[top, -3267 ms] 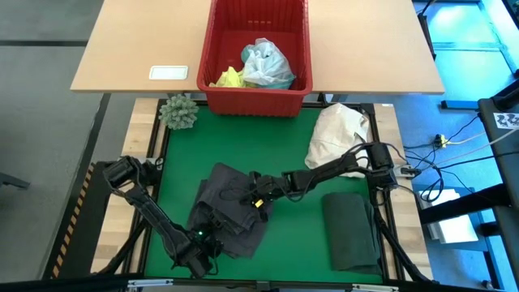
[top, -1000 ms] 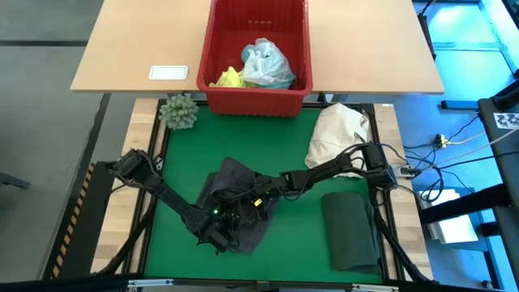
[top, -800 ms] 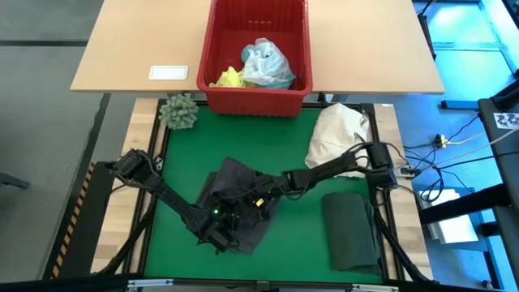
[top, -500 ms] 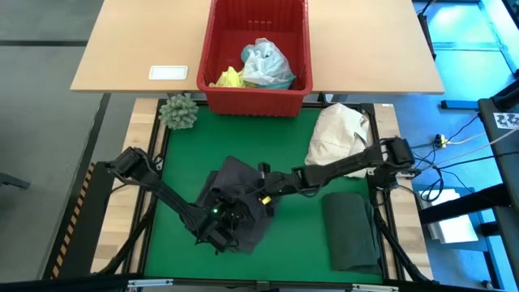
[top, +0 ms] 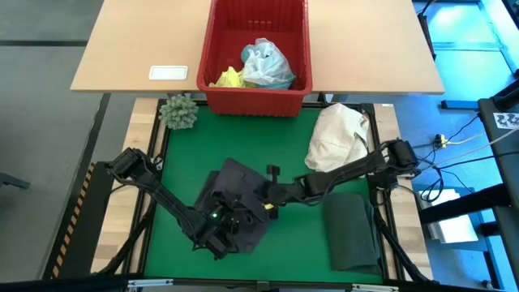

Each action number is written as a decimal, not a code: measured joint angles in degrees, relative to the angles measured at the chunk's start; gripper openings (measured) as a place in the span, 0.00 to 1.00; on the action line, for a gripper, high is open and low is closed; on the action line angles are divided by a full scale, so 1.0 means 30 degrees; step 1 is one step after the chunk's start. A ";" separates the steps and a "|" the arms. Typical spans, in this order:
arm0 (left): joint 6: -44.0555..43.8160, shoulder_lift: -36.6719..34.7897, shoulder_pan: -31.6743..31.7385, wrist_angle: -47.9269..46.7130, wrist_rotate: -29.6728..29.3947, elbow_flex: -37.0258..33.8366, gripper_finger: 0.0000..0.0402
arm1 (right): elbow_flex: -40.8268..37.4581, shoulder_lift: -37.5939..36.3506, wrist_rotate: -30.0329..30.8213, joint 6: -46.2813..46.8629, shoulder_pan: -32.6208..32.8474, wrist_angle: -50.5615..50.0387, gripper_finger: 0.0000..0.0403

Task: Fold Laundry from Bin
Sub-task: Fold the gray short

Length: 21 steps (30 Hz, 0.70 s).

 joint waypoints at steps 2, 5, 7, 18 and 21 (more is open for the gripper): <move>-0.0343 0.0000 -0.0009 0.0001 -0.0072 0.0000 0.02 | 0.0000 0.0665 -0.0600 0.0182 -0.0347 0.0497 0.04; -0.0906 0.0000 0.0121 0.0033 -0.0043 0.0007 0.03 | 0.0000 0.1702 -0.2400 0.0179 -0.0743 0.1908 0.04; -0.1020 0.0000 0.0274 0.0076 0.0117 0.0007 0.07 | 0.0000 0.2214 -0.3443 0.0056 -0.0876 0.2933 0.04; -0.1011 -0.0036 0.1894 0.0142 0.4710 -0.0022 0.38 | -0.0029 0.2417 -0.5580 -0.0354 -0.0925 0.4846 0.04; -0.1011 -0.0036 0.2310 0.0203 0.5836 -0.0022 0.44 | -0.0029 0.2417 -0.5714 -0.0357 -0.0918 0.4896 0.04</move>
